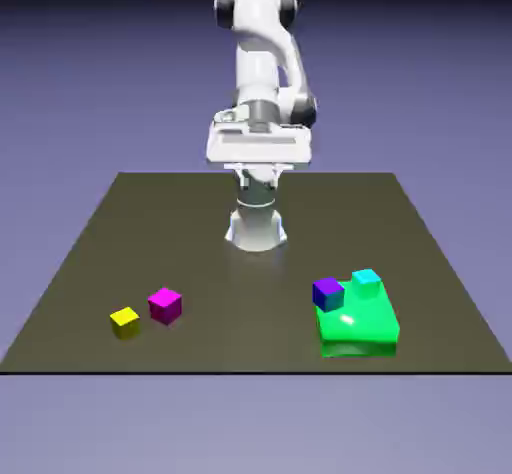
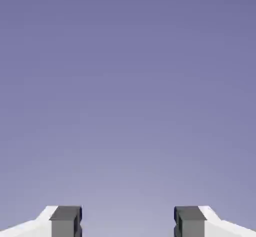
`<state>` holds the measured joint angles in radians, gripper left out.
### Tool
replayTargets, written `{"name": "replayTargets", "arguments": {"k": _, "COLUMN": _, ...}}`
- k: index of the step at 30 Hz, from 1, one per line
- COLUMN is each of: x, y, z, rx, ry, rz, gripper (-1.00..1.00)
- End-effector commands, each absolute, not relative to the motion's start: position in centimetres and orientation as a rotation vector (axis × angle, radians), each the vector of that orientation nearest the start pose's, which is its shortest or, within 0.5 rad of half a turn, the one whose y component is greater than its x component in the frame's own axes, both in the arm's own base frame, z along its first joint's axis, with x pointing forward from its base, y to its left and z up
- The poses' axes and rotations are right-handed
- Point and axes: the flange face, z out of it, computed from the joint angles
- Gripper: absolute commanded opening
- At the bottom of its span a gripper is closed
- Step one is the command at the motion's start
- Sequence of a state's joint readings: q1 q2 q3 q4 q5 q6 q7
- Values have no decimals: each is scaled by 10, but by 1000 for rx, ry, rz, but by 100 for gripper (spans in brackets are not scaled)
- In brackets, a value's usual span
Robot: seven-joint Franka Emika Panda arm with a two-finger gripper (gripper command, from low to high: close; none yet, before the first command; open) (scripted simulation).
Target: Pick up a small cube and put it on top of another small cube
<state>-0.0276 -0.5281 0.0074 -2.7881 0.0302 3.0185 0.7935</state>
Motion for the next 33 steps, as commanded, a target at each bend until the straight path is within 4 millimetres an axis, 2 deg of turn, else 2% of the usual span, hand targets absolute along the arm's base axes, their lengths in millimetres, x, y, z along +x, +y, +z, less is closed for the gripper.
{"name": "replayTargets", "arguments": {"k": 1, "x": 405, "y": -23, "z": 443, "rx": -2403, "ry": 1213, "rz": -933, "gripper": 0}}
{"name": "replayTargets", "arguments": {"k": 7, "x": 433, "y": -104, "z": 392, "rx": -2033, "ry": 1876, "rz": -631, "gripper": 0}}
{"name": "replayTargets", "arguments": {"k": 13, "x": 439, "y": -187, "z": 331, "rx": -1471, "ry": 2405, "rz": -316, "gripper": 0}}
{"name": "replayTargets", "arguments": {"k": 19, "x": 422, "y": -266, "z": 261, "rx": -763, "ry": 2745, "rz": 10, "gripper": 0}}
{"name": "replayTargets", "arguments": {"k": 25, "x": 387, "y": -332, "z": 187, "rx": 30, "ry": 2853, "rz": 344, "gripper": 0}}
{"name": "replayTargets", "arguments": {"k": 27, "x": 384, "y": -336, "z": 182, "rx": 79, "ry": 2851, "rz": 364, "gripper": 0}}
{"name": "replayTargets", "arguments": {"k": 32, "x": 397, "y": -324, "z": 118, "rx": 78, "ry": 2851, "rz": 364, "gripper": 0}}
{"name": "replayTargets", "arguments": {"k": 33, "x": 397, "y": -324, "z": 116, "rx": 79, "ry": 2851, "rz": 364, "gripper": 0}}
